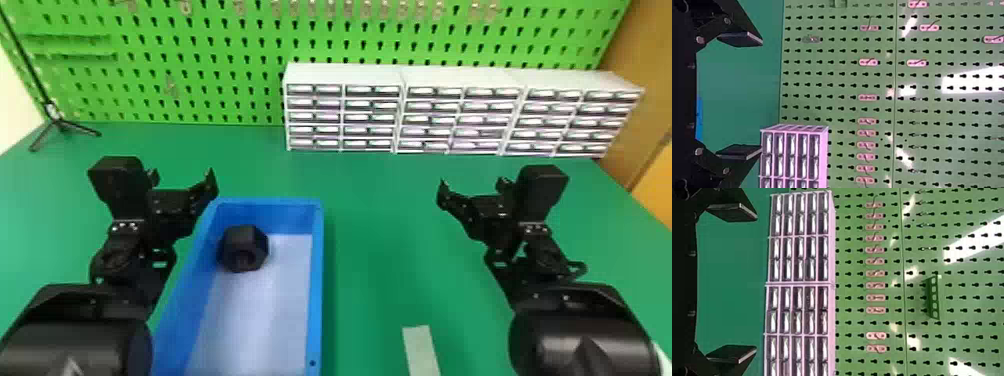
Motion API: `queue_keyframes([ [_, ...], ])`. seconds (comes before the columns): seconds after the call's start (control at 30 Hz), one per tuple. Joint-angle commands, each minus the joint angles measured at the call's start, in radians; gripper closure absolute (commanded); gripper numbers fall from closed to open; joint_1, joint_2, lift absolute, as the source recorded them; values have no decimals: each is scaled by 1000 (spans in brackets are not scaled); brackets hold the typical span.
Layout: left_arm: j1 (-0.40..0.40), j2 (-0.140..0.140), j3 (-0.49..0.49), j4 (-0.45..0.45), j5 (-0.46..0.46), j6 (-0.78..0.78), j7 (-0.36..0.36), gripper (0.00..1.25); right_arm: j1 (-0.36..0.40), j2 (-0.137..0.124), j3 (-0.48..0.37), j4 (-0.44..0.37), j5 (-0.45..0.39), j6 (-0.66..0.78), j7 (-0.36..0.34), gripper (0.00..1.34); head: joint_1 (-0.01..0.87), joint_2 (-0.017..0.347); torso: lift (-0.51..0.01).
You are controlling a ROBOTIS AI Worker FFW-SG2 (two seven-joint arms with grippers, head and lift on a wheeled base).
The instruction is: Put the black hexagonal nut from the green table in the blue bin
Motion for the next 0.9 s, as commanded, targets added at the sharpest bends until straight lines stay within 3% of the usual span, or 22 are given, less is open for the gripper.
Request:
queue_keyframes([
  [0.0, 5, 0, 1, 0, -6, -1, -1, 306, 2, 0, -1, 0, 1, 0, 0, 121, 683, 28, -96],
  [0.87, 2, -3, 9, 0, -52, -3, 2, 306, 5, 6, -7, 0, 10, -32, -5, 121, 683, 28, -96],
])
